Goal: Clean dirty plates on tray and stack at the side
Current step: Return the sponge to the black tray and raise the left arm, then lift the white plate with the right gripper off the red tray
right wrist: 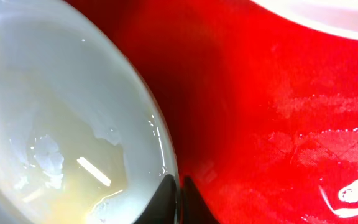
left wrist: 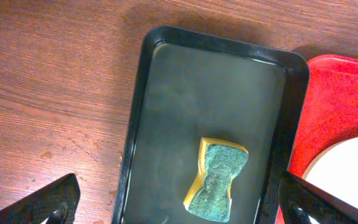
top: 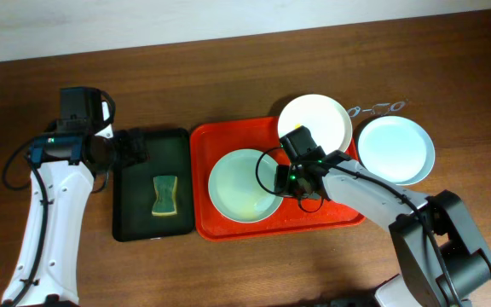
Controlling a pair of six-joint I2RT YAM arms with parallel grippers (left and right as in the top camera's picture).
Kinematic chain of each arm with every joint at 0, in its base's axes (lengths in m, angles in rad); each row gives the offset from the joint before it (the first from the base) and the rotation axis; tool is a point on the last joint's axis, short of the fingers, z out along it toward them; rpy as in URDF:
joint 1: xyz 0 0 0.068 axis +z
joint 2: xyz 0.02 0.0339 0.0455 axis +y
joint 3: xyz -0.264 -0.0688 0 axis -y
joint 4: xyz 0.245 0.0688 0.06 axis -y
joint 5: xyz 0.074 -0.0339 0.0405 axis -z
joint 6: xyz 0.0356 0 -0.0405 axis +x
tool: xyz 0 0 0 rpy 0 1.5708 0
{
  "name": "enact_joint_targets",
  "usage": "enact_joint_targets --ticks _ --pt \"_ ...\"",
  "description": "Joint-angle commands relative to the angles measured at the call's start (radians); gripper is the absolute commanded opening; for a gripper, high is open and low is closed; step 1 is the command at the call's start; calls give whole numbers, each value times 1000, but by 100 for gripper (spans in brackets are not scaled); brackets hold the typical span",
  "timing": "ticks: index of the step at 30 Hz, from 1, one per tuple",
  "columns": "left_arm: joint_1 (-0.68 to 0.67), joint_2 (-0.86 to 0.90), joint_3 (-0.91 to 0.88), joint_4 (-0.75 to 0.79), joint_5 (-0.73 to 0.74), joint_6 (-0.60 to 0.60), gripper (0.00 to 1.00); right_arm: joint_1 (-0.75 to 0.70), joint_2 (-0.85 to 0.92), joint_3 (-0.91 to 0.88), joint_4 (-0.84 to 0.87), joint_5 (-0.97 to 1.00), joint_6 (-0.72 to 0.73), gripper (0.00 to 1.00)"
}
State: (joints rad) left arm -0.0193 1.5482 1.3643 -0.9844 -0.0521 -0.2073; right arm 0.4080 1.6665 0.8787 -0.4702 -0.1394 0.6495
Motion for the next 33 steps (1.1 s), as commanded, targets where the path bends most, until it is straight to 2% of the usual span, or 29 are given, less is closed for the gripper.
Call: enact_joint_targets --ticks 1,6,9,33 --pt "3 -13 10 -2 4 -16 99 11 8 -4 -1 9 -6 16" --pt "3 -13 10 -2 4 -16 99 11 8 -4 0 9 -6 16" --pt "3 -13 10 -2 4 -16 99 11 8 -4 0 9 -6 4" --pt "3 -13 10 -2 4 -16 99 11 8 -3 25 17 -6 4"
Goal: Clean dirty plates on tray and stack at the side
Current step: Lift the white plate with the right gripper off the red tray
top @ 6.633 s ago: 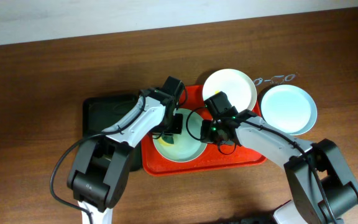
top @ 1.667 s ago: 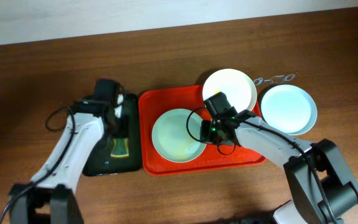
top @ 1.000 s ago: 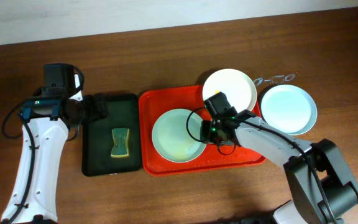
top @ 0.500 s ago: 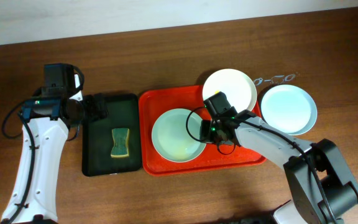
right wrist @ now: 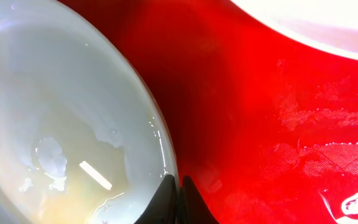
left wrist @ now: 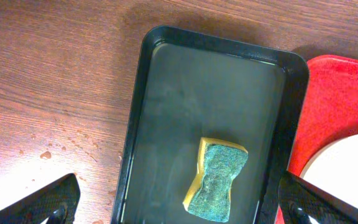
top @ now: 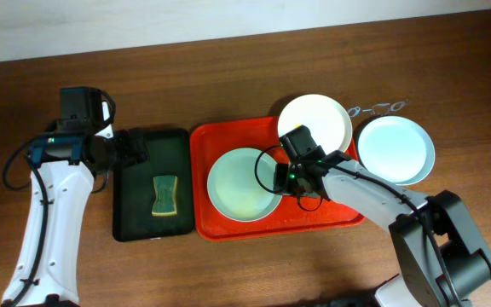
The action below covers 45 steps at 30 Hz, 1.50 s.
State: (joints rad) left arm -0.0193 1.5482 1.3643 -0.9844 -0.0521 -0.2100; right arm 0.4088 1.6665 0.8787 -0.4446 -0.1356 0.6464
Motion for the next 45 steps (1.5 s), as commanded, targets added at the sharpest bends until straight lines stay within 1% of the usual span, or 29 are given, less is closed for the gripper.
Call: enact_joint_targets --ticks 1,18,21,23,26,31,33,35,37,40,43,45 --pt "3 -13 10 -2 4 -13 99 10 8 -3 -1 13 -3 4" --pt "3 -13 10 -2 4 -13 99 10 0 -2 -14 11 -3 4" --pt "3 -13 10 -2 4 -13 99 8 -40 24 -69 11 -3 4" --pt "3 -13 10 -2 4 -13 99 8 -79 56 -111 -31 -3 4" --pt "3 -13 10 -2 4 -13 99 8 -133 83 -117 -107 -1 4" --pt "3 -13 10 -2 4 -13 99 8 -137 130 -146 -180 3 4" --pt "3 -13 10 -2 4 -13 99 16 -137 167 -158 -186 35 4" --pt "3 -13 10 -2 4 -13 99 35 -136 177 -127 -167 56 4" --pt "3 -13 10 -2 4 -13 99 81 -135 176 -100 -90 91 4" --pt "3 -13 10 -2 4 -13 99 137 -134 176 -71 -6 97 4" --pt "3 -13 10 -2 4 -13 99 193 -134 176 -36 90 144 4" --pt "3 -13 10 -2 4 -13 99 212 -132 176 -11 102 150 4"
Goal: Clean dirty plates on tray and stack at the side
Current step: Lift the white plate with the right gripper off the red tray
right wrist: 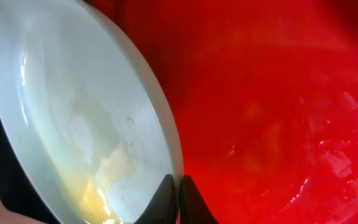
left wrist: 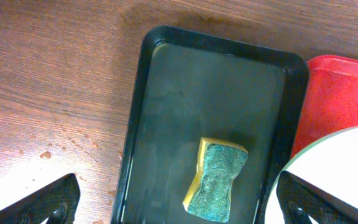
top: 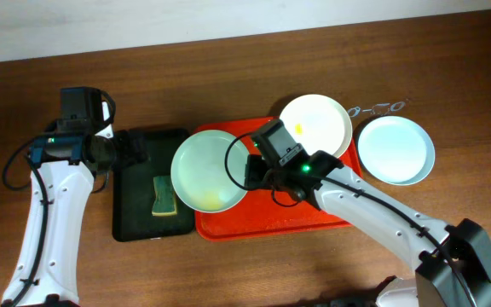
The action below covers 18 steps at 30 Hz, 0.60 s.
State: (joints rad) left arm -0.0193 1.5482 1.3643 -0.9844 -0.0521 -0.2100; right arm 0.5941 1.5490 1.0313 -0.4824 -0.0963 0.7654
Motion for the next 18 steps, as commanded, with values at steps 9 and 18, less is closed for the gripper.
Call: enact_joint_targets --ticks 9,18 --pt "138 -165 96 19 12 -14 99 61 66 39 200 98 59 4" --pt "220 -397 97 8 11 -13 99 113 115 81 344 290 -5 4"
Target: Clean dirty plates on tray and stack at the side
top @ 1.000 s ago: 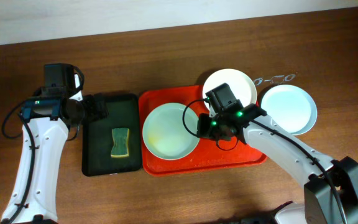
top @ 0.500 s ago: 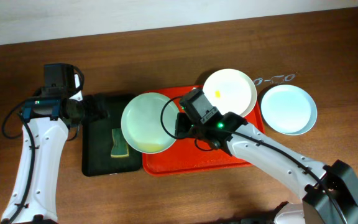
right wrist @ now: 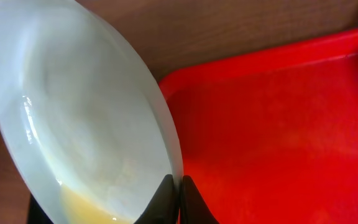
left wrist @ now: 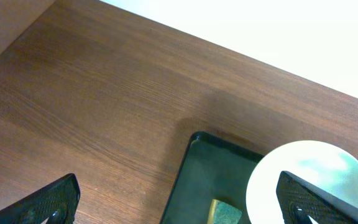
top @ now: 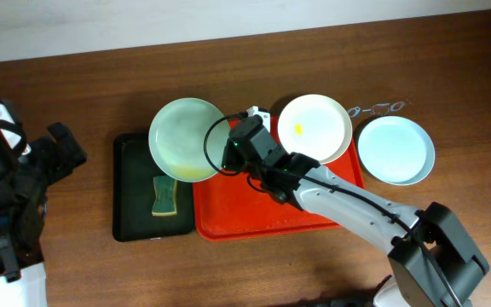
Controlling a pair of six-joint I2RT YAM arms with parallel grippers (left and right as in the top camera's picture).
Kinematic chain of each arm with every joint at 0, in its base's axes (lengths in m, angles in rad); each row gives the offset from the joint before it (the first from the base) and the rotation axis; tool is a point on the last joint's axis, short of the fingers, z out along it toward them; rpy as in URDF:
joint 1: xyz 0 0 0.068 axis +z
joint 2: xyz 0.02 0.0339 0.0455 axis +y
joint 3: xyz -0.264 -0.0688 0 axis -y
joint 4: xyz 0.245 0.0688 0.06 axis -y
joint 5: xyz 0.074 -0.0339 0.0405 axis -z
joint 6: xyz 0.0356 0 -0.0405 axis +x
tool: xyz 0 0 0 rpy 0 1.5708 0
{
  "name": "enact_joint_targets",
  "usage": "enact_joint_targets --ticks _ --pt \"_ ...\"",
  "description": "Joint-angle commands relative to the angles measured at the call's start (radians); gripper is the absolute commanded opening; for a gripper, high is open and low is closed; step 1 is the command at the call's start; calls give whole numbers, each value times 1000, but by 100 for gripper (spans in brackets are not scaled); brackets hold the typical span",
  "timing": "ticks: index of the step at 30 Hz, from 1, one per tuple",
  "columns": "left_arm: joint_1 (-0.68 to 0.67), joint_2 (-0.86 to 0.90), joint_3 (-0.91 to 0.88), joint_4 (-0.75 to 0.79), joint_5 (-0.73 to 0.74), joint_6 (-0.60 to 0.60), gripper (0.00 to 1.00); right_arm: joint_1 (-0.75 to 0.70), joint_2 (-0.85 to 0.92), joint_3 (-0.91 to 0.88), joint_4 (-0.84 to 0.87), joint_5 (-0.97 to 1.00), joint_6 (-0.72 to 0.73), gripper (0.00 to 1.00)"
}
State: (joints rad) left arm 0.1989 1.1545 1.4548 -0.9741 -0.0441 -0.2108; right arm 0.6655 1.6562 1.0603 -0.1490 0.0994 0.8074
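A pale green plate [top: 186,139] smeared with yellow hangs tilted over the far end of the black tray [top: 133,220], my right gripper [top: 228,152] shut on its rim [right wrist: 176,163]. The green-and-yellow sponge [top: 164,196] lies in the black tray. A white plate [top: 314,126] with a yellow spot sits at the red tray's [top: 254,217] far right corner. A pale blue plate [top: 395,149] rests on the table to the right. My left gripper [left wrist: 179,202] is raised high above the table's left part, open, with the sponge [left wrist: 224,211] just showing below.
A small metal object [top: 378,108] lies on the table behind the pale blue plate. The wooden table [top: 75,85] runs to a pale wall at the back.
My right gripper has carried the green plate farther left and back, off the red tray and over the black tray's far end. My left arm has risen and pulled back to the left.
The green plate first lay on the red tray with my right gripper shut on its rim. Then it was lifted and tilted over the red tray's left edge. Now it hangs over the black tray. My left gripper stayed open above the sponge, then drew away.
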Motion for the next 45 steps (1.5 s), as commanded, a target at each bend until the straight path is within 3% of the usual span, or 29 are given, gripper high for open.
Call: enact_joint_targets --ticks 1,6,11,15,22,30,45 --pt "2 -3 6 -7 3 -13 99 59 18 79 7 125 -93 4" --pt "2 -2 6 -8 3 -13 99 163 85 232 -3 358 -330 4" --pt "2 -2 6 -8 3 -13 99 235 103 257 160 532 -796 4" --pt "2 -2 6 -8 3 -12 99 280 103 257 322 541 -1056 4" --pt "2 -2 6 -8 3 -13 99 305 103 257 428 541 -1330 4" --pt "2 -2 6 -8 3 -12 99 328 103 257 532 541 -1466 4" --pt "2 -2 6 -8 3 -13 99 336 103 256 534 542 -1453 4"
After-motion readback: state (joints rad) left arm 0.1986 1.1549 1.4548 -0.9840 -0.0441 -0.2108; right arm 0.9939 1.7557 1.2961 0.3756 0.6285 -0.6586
